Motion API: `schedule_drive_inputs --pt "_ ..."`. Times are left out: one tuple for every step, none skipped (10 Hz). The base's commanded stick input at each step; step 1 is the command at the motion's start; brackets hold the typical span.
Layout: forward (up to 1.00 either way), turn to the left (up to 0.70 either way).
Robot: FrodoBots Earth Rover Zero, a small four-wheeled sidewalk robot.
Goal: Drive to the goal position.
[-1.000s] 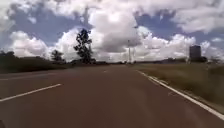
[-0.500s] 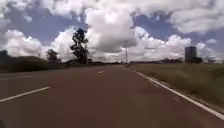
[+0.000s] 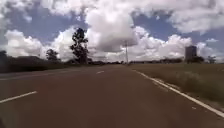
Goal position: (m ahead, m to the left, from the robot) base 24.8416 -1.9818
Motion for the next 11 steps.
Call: schedule_drive_inputs --pt "1.00 0.00" --pt "1.00 0.00" --pt "1.00 0.00" --pt "1.00 0.00" --pt "1.00 0.00" --pt "1.00 0.00" --pt "1.00 0.00" --pt "1.00 0.00" --pt "1.00 0.00" --pt "1.00 0.00" --pt "1.00 0.00"
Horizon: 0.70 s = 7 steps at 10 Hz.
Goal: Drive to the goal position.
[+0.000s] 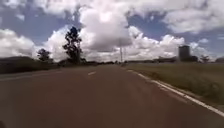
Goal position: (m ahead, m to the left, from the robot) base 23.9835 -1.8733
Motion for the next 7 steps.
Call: schedule_drive_inputs --pt "1.00 0.00" --pt "1.00 0.00" --pt "1.00 0.00" --pt "1.00 0.00" --pt "1.00 0.00" --pt "1.00 0.00" --pt "1.00 0.00"
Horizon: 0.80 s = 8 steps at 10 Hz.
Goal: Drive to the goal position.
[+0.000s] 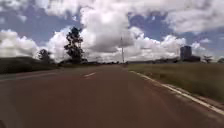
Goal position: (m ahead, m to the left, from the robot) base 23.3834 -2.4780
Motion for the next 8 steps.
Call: schedule_drive_inputs --pt "1.00 0.00" --pt "1.00 0.00" --pt "1.00 0.00" --pt "1.00 -0.13" --pt "1.00 -0.29" --pt "1.00 -0.23" --pt "1.00 -0.05" --pt "1.00 0.00"
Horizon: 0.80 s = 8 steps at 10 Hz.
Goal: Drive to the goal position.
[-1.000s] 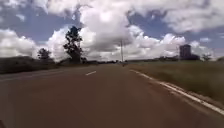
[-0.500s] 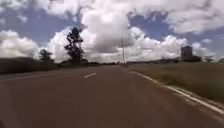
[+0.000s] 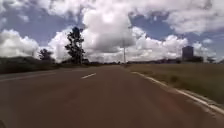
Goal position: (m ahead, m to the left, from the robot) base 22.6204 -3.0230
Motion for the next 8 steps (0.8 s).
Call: schedule_drive_inputs --pt "1.00 0.00" --pt "1.00 0.00" --pt "1.00 0.00" --pt "1.00 0.00" --pt "1.00 0.00" --pt "1.00 0.00" --pt "1.00 0.00" --pt "1.00 -0.12"
